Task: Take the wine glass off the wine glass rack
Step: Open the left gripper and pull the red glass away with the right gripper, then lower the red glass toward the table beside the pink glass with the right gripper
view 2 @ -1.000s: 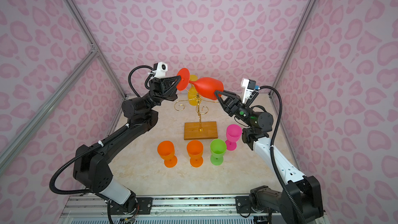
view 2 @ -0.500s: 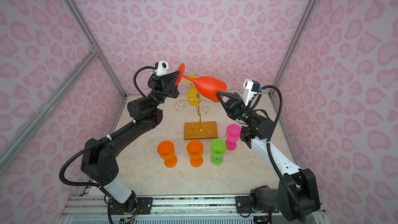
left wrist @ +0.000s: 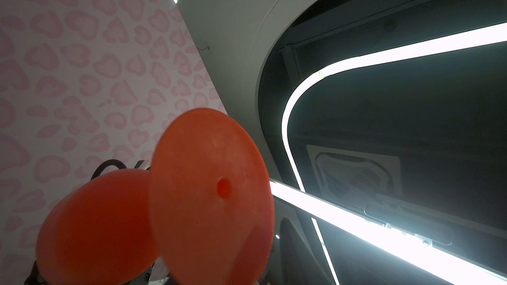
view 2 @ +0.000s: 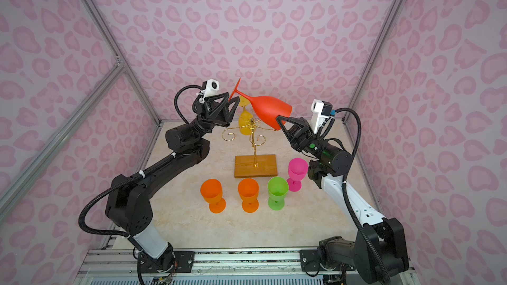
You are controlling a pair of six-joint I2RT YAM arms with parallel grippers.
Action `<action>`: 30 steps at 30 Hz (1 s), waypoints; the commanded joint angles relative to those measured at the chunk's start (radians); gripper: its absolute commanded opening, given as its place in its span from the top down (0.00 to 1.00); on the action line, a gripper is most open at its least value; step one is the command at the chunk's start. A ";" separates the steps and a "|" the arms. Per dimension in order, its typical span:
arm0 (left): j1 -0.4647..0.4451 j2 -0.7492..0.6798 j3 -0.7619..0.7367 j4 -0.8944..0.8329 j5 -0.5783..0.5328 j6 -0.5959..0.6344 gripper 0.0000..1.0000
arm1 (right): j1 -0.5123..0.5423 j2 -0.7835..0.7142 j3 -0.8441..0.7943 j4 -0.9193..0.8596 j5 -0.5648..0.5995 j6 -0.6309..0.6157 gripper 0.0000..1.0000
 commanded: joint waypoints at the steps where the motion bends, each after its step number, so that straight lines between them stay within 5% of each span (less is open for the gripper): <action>1: 0.001 -0.011 -0.010 0.053 0.016 -0.037 0.51 | -0.026 -0.045 0.006 -0.106 -0.001 -0.078 1.00; 7: 0.001 -0.016 -0.022 0.053 0.041 0.003 0.43 | -0.085 -0.207 0.064 -0.648 0.027 -0.406 1.00; 10: 0.001 -0.017 -0.027 0.045 0.054 0.023 0.41 | -0.085 -0.293 0.135 -1.049 0.124 -0.679 1.00; 13: 0.001 -0.017 -0.029 0.040 0.068 0.040 0.40 | -0.094 -0.340 0.201 -1.302 0.252 -0.826 1.00; 22: 0.001 -0.083 -0.031 -0.105 0.165 0.225 0.36 | -0.168 -0.261 0.374 -1.756 0.536 -0.933 1.00; 30: 0.003 -0.211 -0.087 -0.374 0.219 0.483 0.33 | -0.269 -0.026 0.446 -1.952 0.516 -0.980 1.00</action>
